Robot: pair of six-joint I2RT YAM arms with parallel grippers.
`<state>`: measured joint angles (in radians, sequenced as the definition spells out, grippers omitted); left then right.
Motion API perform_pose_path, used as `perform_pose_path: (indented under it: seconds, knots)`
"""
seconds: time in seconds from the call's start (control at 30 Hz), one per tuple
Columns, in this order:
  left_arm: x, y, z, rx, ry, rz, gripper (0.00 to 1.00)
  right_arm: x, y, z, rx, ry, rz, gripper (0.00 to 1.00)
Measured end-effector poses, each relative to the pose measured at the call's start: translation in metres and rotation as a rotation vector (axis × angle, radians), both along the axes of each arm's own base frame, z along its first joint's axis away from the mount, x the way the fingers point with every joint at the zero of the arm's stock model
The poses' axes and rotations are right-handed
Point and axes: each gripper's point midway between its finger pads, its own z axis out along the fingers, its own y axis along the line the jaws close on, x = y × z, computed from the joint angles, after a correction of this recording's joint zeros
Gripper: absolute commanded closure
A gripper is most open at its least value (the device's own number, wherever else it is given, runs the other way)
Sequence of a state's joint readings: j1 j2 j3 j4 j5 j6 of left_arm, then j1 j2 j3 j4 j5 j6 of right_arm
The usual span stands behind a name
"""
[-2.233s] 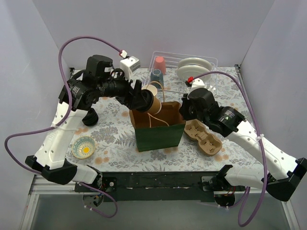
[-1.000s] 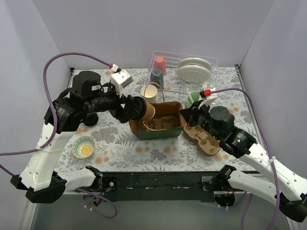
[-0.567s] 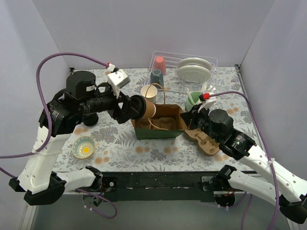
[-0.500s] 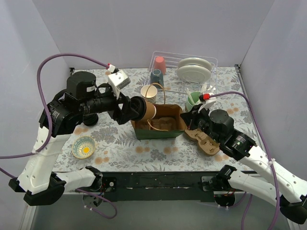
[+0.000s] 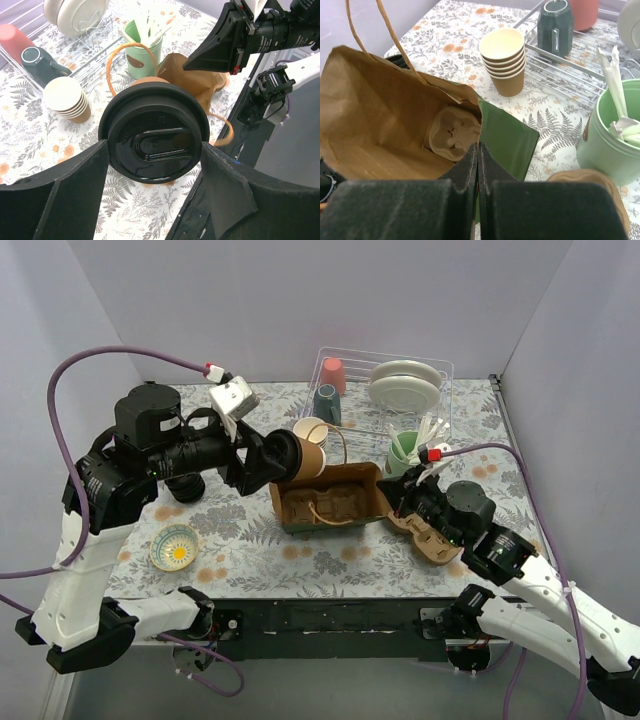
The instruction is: Pack the takeout coffee
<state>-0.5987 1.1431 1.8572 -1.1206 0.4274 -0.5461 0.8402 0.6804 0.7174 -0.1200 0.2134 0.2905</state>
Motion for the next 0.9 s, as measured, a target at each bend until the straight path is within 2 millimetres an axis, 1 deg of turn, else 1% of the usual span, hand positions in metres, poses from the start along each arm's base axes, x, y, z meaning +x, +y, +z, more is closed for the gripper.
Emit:
perform_pose_path:
  seconds: [0.13,0.27,0.4,0.43,0.53,0.67,0.8,0.9]
  knots:
    - [0.004,-0.001,0.004,-0.001,-0.009,0.005,1.0,0.002,0.007,0.003,0.011,-0.014,0.01,0.99]
    - [0.006,-0.001,-0.006,0.018,0.012,0.013,1.0,-0.001,0.013,0.005,0.019,-0.023,0.025,0.99]
    - [0.003,0.001,-0.02,0.044,0.061,0.017,1.0,-0.017,0.016,0.003,0.025,-0.039,0.053,0.99]
    - [0.002,0.001,-0.022,0.045,0.072,0.019,1.0,-0.022,0.016,0.001,0.022,-0.041,0.062,0.99]
    - [-0.003,0.003,-0.024,0.04,0.098,0.024,1.0,-0.028,0.016,-0.002,0.012,-0.043,0.071,0.99]
    - [-0.009,0.007,-0.033,0.042,0.136,0.037,1.0,-0.028,0.014,-0.004,0.001,-0.048,0.06,0.99]
    - [-0.013,0.01,-0.051,0.069,0.173,0.041,1.0,-0.024,0.016,-0.009,-0.029,-0.037,0.052,0.99]
    - [-0.013,0.01,-0.064,0.092,0.194,0.039,1.0,-0.021,0.02,-0.006,-0.04,-0.029,0.044,0.99]
